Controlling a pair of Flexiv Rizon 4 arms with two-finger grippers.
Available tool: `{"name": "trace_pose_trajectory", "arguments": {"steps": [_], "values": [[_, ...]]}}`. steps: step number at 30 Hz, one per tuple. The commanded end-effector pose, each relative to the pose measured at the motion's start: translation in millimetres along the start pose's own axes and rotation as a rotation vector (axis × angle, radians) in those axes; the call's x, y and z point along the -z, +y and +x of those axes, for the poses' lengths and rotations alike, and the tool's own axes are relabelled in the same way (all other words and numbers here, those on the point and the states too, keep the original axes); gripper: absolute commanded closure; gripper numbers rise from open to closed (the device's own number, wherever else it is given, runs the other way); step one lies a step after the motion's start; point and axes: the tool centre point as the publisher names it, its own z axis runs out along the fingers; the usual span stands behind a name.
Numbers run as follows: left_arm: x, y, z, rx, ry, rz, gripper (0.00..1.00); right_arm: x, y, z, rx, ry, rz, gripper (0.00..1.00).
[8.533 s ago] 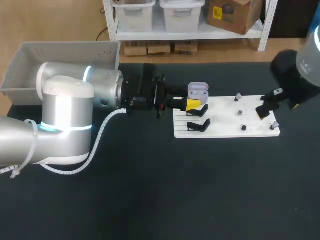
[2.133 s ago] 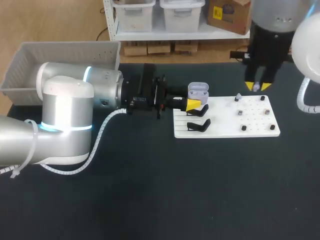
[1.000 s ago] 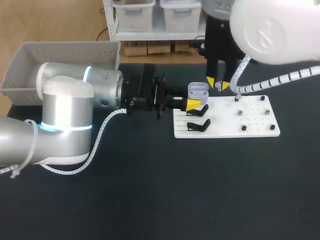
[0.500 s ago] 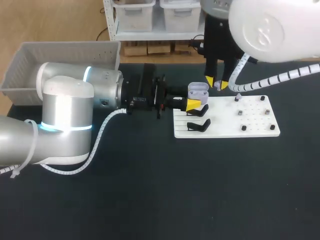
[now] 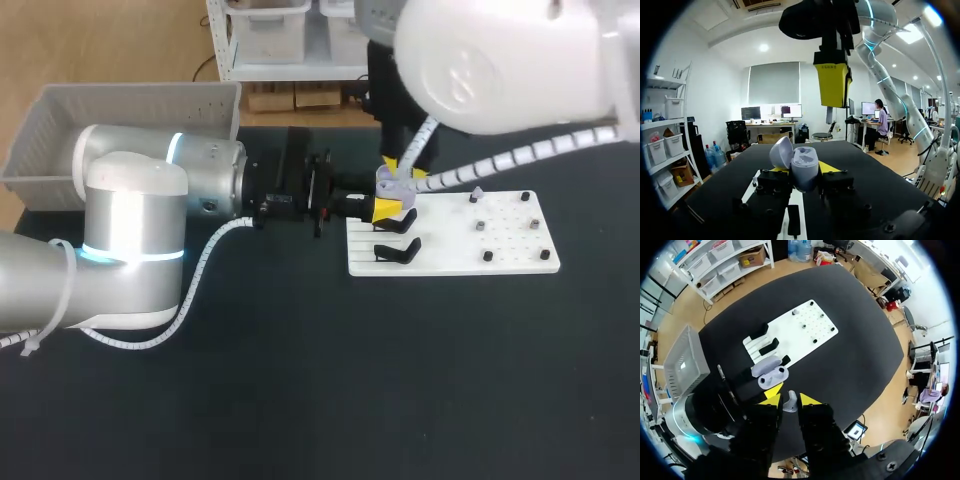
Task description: Pick up each earbud case from the left stands, insert the matching earbuds, close the lid, and place the case in the box.
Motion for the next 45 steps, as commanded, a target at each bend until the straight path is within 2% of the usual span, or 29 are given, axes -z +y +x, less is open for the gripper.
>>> {"name": "trace_pose_trajectory", "arguments": {"steps": [1,12,28,45], "values": [[0.1,-1.3,0.8,-0.003,-0.003,-0.005,1.0,-3.9,11.8,-8.3,-0.002,0.018,0.033,1.0],[0.1,-1.3,0.8,-0.003,-0.003,-0.005,1.0,-7.7,18.6,-11.7,-0.026,0.055,0.033,1.0],[0.1,-1.3,0.8,-0.003,-0.003,-0.005,1.0,-23.3,15.0,-11.3,-0.052,0.1,0.058,1.0],[0.1,-1.3,0.8,-0.003,-0.003,-0.005,1.0,-33.0,11.6,-18.6,-0.055,0.089,0.057,1.0]]}}
